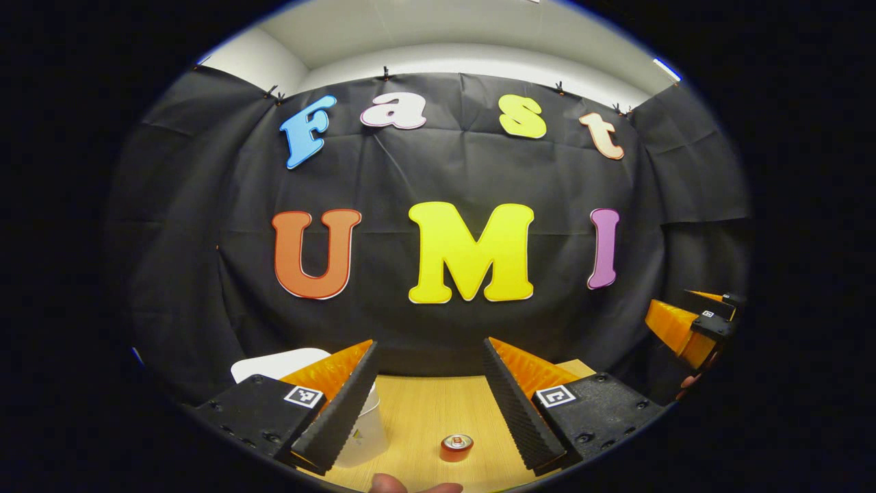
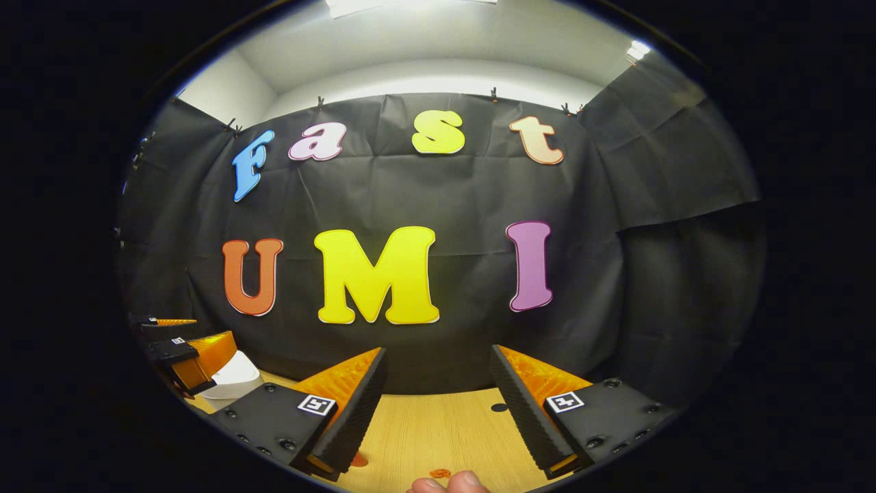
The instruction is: Press the lid of the desktop garbage bin to open it, pick up the crumpled paper on the desktop and throw it into the bin, then pick up the pop can on the desktop and drop it into the bin, and finally close the garbage bin lid.
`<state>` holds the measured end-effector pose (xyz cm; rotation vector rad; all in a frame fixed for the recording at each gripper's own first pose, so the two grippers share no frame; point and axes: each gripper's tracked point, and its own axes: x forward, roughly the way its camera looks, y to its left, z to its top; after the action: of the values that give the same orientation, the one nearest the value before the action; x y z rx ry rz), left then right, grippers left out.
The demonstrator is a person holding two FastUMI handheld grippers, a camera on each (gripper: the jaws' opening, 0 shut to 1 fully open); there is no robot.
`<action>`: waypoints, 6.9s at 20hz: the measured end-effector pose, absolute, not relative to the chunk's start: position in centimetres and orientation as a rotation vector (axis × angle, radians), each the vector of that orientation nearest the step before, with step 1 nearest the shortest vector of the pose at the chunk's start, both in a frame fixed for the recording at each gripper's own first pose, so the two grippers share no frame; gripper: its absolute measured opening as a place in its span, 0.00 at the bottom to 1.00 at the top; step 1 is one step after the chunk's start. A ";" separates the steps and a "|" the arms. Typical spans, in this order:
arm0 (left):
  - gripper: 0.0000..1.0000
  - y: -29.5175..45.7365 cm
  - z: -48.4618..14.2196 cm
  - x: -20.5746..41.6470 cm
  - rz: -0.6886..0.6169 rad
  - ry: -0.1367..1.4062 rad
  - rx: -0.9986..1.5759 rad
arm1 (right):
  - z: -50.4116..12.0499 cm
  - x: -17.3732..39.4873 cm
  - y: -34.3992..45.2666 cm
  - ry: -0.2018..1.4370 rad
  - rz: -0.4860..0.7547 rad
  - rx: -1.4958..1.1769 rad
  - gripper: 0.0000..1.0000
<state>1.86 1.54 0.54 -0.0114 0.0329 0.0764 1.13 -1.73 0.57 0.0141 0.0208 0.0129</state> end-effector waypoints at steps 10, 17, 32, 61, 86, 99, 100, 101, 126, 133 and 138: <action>0.93 5.9 -0.3 2.9 0.226 0.053 0.011 | -0.1 1.6 -3.9 0.064 0.047 -0.013 0.95; 0.73 12.0 -2.4 2.8 0.476 0.117 0.033 | -1.6 1.8 -5.0 0.116 0.057 -0.031 0.95; 0.07 17.4 -9.0 4.3 0.678 0.272 -0.041 | -2.6 2.2 -6.1 0.147 0.073 -0.113 0.93; 0.03 15.2 -4.3 4.7 0.552 0.129 -0.038 | -1.8 1.3 -4.7 0.094 0.099 -0.091 0.95; 1.00 -0.8 -7.4 -2.5 0.038 0.181 -0.006 | -21.3 0.4 -4.7 0.513 0.270 -0.092 0.96; 1.00 1.1 -11.3 -5.9 0.125 0.346 -0.054 | -38.9 2.8 -3.4 0.852 0.381 -0.235 0.96; 1.00 1.3 -11.6 -6.2 0.139 0.354 -0.053 | -40.0 3.2 -3.6 0.880 0.384 -0.248 0.94; 1.00 1.5 -11.7 -6.5 0.152 0.361 -0.052 | -41.0 3.4 -3.8 0.907 0.386 -0.264 0.96; 1.00 4.3 -11.0 -9.7 0.264 0.366 -0.002 | -40.8 1.4 -0.7 1.057 0.526 -0.135 0.13; 1.00 4.1 -11.2 -8.3 0.204 0.337 -0.007 | -26.6 1.1 2.7 0.871 0.584 -0.043 0.13; 1.00 5.5 -12.0 -8.3 0.202 0.326 -0.037 | -14.1 2.8 9.1 0.629 0.693 -0.047 0.12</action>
<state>-8.32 5.48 -11.97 -0.0367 0.3262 0.2017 2.82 9.09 -14.07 -0.0472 0.6294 0.6925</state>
